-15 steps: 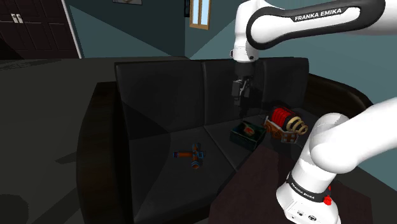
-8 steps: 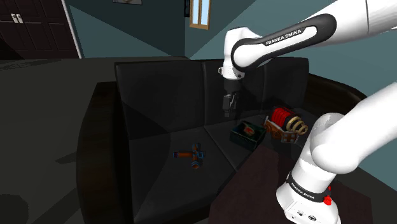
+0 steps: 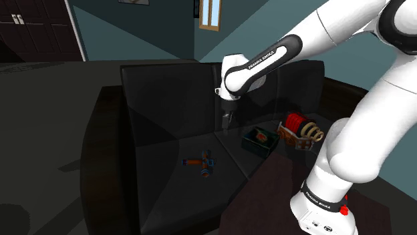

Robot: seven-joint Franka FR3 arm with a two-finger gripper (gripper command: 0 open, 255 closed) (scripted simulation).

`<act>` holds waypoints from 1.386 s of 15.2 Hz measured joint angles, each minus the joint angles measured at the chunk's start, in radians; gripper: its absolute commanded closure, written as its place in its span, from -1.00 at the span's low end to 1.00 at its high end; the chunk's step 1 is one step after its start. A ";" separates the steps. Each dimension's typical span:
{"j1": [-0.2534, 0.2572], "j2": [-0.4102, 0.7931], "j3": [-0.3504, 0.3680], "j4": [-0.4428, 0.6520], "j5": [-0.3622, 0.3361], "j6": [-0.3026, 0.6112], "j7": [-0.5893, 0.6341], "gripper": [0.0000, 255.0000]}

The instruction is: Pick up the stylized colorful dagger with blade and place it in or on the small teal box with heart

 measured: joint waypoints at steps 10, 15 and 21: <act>0.017 0.411 0.018 0.168 0.179 0.226 -0.322 -1.00; -0.004 0.600 0.076 0.287 0.246 0.288 -0.452 -1.00; -0.023 0.770 0.126 0.405 0.275 0.334 -0.533 -1.00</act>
